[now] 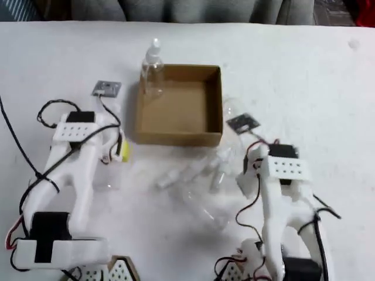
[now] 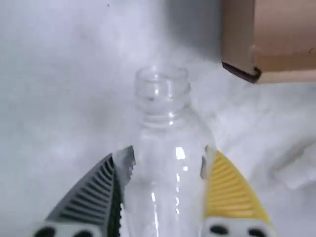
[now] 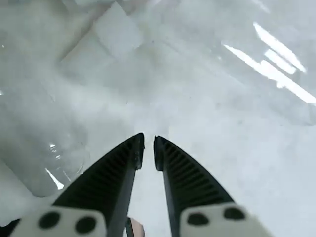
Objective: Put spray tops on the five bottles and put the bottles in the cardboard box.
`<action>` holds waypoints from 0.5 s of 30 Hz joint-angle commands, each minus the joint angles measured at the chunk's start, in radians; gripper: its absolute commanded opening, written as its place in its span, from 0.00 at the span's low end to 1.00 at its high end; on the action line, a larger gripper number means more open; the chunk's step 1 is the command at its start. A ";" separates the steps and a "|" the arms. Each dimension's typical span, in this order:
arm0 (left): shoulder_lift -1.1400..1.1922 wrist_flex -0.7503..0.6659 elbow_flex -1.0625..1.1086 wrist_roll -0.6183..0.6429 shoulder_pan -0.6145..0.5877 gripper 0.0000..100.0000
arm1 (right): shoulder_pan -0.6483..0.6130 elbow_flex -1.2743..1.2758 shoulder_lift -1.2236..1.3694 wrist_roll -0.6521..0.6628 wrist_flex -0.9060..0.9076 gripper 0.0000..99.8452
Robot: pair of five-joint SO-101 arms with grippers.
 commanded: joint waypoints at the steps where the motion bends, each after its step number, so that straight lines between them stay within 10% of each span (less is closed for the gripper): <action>1: -0.065 -0.041 -0.005 -0.008 -0.041 0.02 | 0.016 -0.121 -0.131 -0.002 0.114 0.02; 15: -0.065 -0.043 0.000 -0.015 -0.041 0.02 | -0.030 -0.055 -0.183 1.174 0.180 0.25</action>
